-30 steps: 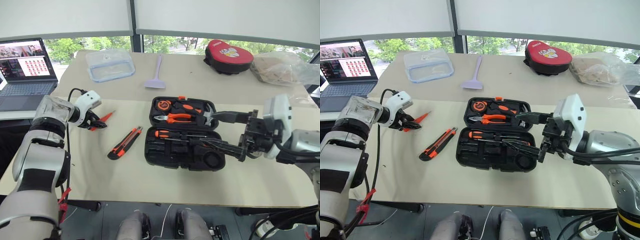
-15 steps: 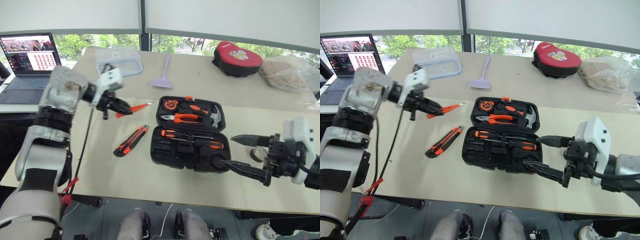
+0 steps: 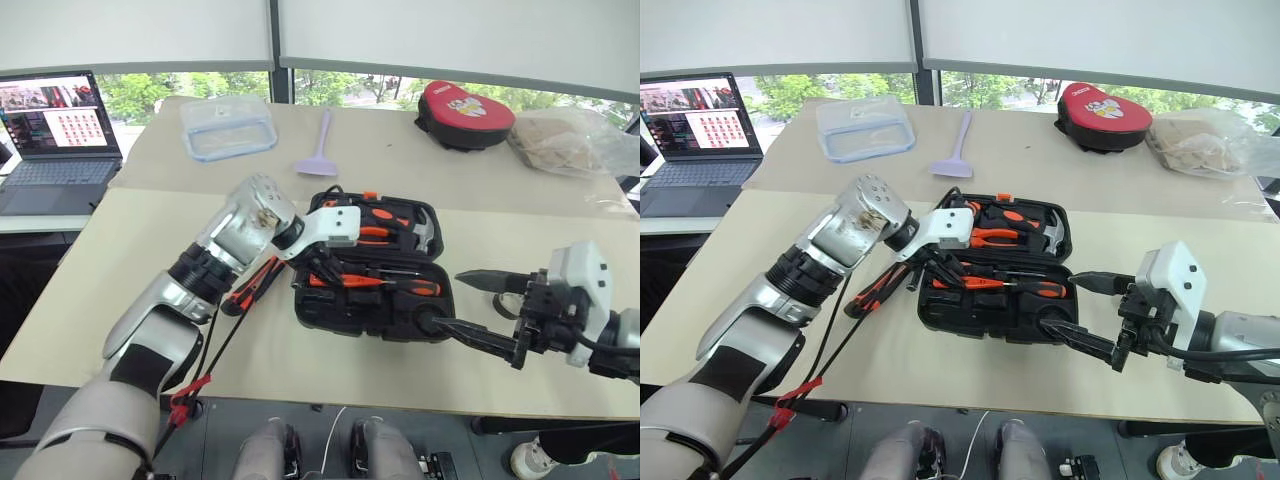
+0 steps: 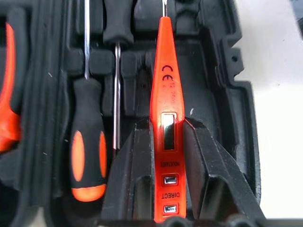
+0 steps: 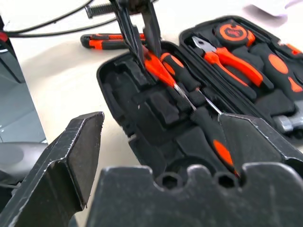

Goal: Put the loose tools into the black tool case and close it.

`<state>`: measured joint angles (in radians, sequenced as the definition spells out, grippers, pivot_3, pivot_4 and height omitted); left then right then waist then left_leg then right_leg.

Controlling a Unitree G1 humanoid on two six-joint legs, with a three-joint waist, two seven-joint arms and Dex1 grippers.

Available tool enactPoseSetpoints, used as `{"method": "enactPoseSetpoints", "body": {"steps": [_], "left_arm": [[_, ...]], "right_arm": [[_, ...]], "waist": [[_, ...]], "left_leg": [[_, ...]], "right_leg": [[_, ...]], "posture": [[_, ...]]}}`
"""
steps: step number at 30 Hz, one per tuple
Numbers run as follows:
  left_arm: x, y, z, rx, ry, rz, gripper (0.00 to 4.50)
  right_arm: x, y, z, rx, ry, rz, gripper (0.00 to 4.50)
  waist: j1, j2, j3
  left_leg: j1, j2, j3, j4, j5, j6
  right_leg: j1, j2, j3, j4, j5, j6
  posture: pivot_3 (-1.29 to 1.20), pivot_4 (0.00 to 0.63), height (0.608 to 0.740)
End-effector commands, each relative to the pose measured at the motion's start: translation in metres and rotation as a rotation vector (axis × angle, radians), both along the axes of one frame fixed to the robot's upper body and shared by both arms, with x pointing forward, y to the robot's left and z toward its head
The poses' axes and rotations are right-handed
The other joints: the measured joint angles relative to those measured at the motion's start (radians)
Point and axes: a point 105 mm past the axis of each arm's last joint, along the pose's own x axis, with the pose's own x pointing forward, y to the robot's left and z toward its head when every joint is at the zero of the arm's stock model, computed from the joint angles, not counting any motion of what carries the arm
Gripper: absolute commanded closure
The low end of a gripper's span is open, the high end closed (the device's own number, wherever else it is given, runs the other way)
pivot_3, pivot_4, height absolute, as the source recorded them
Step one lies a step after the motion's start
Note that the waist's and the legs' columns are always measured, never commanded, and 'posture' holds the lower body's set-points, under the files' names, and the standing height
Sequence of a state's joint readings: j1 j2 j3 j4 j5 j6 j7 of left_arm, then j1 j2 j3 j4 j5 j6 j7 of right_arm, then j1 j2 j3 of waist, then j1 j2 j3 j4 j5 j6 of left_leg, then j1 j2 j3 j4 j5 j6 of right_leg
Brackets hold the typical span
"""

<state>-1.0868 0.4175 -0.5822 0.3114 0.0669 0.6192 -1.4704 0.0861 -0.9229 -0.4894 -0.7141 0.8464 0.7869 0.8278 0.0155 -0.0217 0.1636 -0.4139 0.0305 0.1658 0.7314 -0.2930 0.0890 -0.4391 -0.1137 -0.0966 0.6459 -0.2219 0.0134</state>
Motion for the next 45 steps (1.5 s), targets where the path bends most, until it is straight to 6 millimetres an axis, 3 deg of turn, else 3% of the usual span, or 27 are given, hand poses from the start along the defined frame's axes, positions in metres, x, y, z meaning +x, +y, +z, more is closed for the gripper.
{"method": "enactPoseSetpoints", "body": {"steps": [1, 14, 24, 27, 33, 35, 38, 42, 45], "left_arm": [[0.002, -0.003, -0.004, 0.019, -0.002, 0.012, 4.09], [0.010, -0.009, -0.018, 0.074, -0.045, 0.013, 4.09], [0.012, 0.003, -0.016, 0.114, -0.059, -0.017, 4.09], [0.011, 0.002, -0.012, 0.085, -0.060, -0.023, 2.88], [-0.001, 0.005, 0.031, -0.085, 0.012, -0.032, 0.83], [-0.006, 0.010, 0.040, -0.142, 0.028, -0.048, 0.83], [-0.008, 0.012, 0.038, -0.220, 0.038, -0.049, 1.49], [-0.001, 0.004, 0.009, -0.303, -0.006, -0.034, 2.95], [0.003, -0.008, 0.004, -0.419, -0.012, 0.002, 4.07]], "right_arm": [[0.003, 0.001, 0.007, 0.009, -0.059, -0.011, 0.00], [0.000, 0.001, 0.004, 0.024, -0.064, -0.030, 0.00], [0.002, 0.002, 0.003, 0.041, -0.068, -0.031, 0.00], [0.003, 0.003, 0.002, 0.046, -0.069, -0.032, 0.00], [0.002, 0.002, 0.001, 0.045, -0.059, -0.029, 0.00], [0.002, 0.001, 0.000, 0.045, -0.056, -0.031, 0.00], [0.002, 0.001, -0.001, 0.044, -0.050, -0.032, 0.00], [0.004, 0.001, -0.002, 0.046, -0.045, -0.029, 0.00], [0.007, 0.002, -0.001, 0.050, -0.046, -0.028, 0.00]], "waist": [[0.002, 0.000, 0.000], [0.004, 0.000, 0.000], [-0.003, 0.000, 0.000], [-0.004, 0.000, 0.000], [-0.003, 0.000, 0.000], [-0.003, 0.001, 0.000], [0.000, 0.001, -0.001], [0.001, 0.001, -0.001], [0.002, 0.001, -0.001]], "left_leg": [[0.000, 0.000, 0.000, 0.000, 0.000, 0.000], [0.001, 0.000, 0.000, 0.000, 0.000, 0.000], [0.000, 0.001, 0.000, 0.000, 0.000, 0.000], [0.000, 0.001, 0.000, 0.000, 0.000, 0.000], [0.000, 0.001, 0.000, 0.000, 0.000, 0.000], [0.000, 0.001, -0.001, 0.000, 0.000, 0.000], [0.000, 0.001, -0.001, 0.000, 0.000, 0.000], [0.002, 0.000, 0.000, 0.001, 0.000, 0.000], [0.002, 0.000, 0.000, 0.001, 0.000, 0.000]], "right_leg": [[0.000, 0.000, 0.000, 0.000, 0.000, 0.000], [0.001, 0.000, 0.000, 0.000, 0.000, 0.000], [0.000, 0.000, 0.000, 0.000, 0.000, 0.000], [0.000, 0.001, 0.000, 0.000, 0.000, 0.000], [0.000, 0.000, 0.000, 0.000, 0.000, 0.000], [0.000, 0.000, 0.000, 0.000, 0.000, 0.000], [0.000, 0.000, 0.000, 0.000, 0.000, 0.000], [0.002, 0.000, 0.000, 0.000, 0.000, 0.000], [0.002, 0.000, 0.000, 0.000, 0.000, 0.000]], "posture": [[0.00, 0.150, 0.731], [0.00, 0.150, 0.731], [0.00, 0.150, 0.731], [0.00, 0.150, 0.731], [0.00, 0.150, 0.731], [0.00, 0.150, 0.731], [0.00, 0.150, 0.731], [0.00, 0.150, 0.731], [0.00, 0.150, 0.731]]}}
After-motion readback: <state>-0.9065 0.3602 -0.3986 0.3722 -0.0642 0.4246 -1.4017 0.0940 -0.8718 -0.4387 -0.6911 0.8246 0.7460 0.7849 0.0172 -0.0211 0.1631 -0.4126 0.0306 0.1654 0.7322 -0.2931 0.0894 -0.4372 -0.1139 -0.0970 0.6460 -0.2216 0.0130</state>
